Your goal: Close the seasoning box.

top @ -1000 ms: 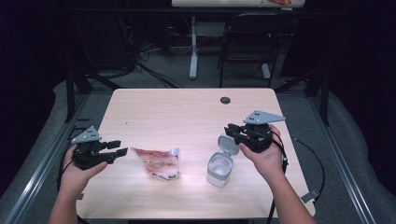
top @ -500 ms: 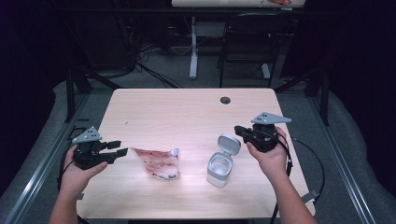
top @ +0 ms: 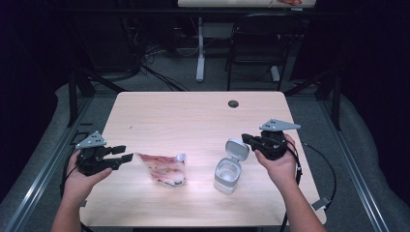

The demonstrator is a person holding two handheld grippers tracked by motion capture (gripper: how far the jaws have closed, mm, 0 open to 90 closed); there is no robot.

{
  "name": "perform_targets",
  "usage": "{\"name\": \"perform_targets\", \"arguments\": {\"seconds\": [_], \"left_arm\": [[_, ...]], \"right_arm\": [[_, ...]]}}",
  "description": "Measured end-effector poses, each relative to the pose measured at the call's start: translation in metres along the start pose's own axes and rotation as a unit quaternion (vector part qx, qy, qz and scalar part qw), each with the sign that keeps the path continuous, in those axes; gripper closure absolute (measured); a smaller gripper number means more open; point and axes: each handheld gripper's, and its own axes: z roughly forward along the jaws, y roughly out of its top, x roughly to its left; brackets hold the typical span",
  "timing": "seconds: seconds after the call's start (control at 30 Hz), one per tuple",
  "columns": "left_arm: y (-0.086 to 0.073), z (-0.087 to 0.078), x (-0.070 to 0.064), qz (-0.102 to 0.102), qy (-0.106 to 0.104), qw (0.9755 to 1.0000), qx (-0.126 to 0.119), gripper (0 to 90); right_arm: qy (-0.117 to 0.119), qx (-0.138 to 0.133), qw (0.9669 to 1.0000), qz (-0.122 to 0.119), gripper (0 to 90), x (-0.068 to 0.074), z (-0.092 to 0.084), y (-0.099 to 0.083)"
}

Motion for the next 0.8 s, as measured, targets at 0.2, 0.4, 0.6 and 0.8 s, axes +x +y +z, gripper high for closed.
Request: {"name": "perform_targets", "arguments": {"seconds": [0.2, 0.4, 0.6, 0.8], "left_arm": [[0.000, 0.001, 0.000, -0.001, 0.001, 1.0000, 0.001, 51.7], [-0.001, 0.001, 0.001, -0.002, 0.001, 1.0000, 0.002, 51.7], [-0.002, 0.002, 0.002, -0.005, 0.000, 1.0000, 0.003, 51.6], [-0.002, 0.002, 0.002, -0.005, 0.002, 1.0000, 0.001, 51.6]], "right_arm": [[0.011, 0.003, 0.9999, -0.005, 90.0, 0.004, 0.000, -0.003], [0.022, 0.000, 0.9997, -0.007, 90.0, 0.011, -0.001, -0.007], [0.037, 0.000, 0.9992, -0.013, 90.0, 0.020, -0.002, -0.014], [0.043, -0.004, 0.9990, -0.012, 90.0, 0.025, -0.005, -0.020]]}}
